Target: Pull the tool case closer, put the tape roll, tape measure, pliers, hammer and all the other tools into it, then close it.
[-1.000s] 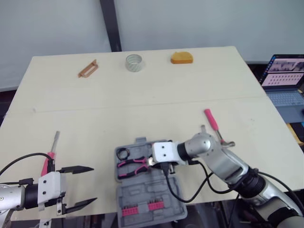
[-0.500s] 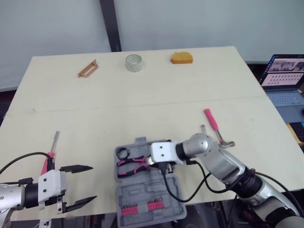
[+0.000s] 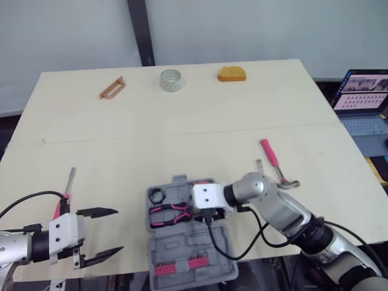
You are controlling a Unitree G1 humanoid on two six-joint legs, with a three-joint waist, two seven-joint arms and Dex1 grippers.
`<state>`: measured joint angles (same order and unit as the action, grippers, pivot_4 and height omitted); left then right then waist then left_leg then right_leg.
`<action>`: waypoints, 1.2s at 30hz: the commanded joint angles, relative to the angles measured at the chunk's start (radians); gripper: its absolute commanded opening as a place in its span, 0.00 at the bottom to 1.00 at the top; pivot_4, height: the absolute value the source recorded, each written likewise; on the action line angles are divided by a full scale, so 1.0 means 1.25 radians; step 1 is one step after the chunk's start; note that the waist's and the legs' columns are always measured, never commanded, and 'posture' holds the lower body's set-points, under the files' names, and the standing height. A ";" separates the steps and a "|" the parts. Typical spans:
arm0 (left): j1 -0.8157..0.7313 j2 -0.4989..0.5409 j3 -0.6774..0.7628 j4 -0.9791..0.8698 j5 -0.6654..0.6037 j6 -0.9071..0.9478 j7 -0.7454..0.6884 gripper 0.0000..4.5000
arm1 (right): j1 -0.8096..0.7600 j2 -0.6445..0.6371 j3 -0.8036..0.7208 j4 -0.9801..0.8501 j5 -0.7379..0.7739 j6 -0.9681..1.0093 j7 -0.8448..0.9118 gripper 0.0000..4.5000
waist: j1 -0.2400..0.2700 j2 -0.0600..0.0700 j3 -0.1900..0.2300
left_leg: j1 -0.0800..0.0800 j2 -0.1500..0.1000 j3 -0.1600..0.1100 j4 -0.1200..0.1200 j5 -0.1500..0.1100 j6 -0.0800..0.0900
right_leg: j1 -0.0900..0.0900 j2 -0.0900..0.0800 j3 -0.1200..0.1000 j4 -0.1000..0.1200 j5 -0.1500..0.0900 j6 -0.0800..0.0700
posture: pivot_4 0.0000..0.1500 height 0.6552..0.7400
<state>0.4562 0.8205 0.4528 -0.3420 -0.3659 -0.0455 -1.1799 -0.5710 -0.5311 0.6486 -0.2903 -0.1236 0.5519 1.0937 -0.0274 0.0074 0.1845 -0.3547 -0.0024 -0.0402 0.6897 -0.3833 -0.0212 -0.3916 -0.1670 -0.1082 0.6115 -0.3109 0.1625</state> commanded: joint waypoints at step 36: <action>-0.041 -0.003 -0.037 0.011 0.002 -0.019 0.034 1.00 | 0.080 0.231 -0.084 0.263 0.125 -0.234 -0.081 0.01 | -0.003 -0.001 -0.001 | 0.002 0.000 0.000 -0.001 0.000 0.000 | 0.000 0.000 0.000 0.001 0.000 0.000 | 1.00 1.00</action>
<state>0.4033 0.8205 0.4028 -0.3327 -0.3631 -0.0557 -1.1445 -0.4788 -0.2519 0.5412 0.0454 0.0267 0.2815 0.9914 -0.0317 0.0057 0.1834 -0.3527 -0.0024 -0.0396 0.6882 -0.3832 -0.0212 -0.3916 -0.1669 -0.1083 0.6128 -0.3109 0.1624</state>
